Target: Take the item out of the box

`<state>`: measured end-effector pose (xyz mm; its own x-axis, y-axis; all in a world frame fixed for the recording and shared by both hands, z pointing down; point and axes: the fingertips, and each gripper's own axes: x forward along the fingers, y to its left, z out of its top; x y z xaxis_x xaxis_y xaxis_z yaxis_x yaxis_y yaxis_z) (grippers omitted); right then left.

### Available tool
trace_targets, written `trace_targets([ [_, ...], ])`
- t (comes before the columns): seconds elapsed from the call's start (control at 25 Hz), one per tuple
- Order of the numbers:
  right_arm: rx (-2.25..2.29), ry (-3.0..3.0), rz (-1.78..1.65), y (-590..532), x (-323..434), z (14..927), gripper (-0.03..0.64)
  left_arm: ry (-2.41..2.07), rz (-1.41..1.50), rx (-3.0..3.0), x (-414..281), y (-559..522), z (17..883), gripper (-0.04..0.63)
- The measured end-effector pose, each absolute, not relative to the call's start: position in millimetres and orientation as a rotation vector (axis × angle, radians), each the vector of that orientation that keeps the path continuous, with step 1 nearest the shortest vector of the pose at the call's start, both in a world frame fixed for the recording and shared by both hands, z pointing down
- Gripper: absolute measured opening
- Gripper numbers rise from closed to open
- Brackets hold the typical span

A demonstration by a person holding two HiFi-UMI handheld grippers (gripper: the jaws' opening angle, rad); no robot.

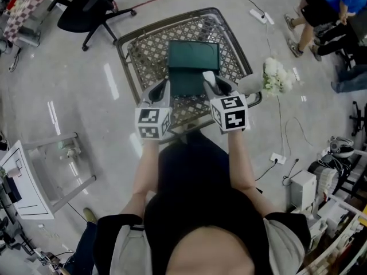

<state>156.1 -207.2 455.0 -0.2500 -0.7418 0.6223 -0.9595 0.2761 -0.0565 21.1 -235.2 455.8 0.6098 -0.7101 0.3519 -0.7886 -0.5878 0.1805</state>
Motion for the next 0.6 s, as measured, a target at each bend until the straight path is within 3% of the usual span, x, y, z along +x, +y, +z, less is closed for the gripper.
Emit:
trace_targets([
  [0.6, 1.914, -2.228, 0.493, -196.1, 195.4, 354.2, 0.127, -1.134, 0.173, 2.643, 47.2, -236.6, 380.0, 0.008],
])
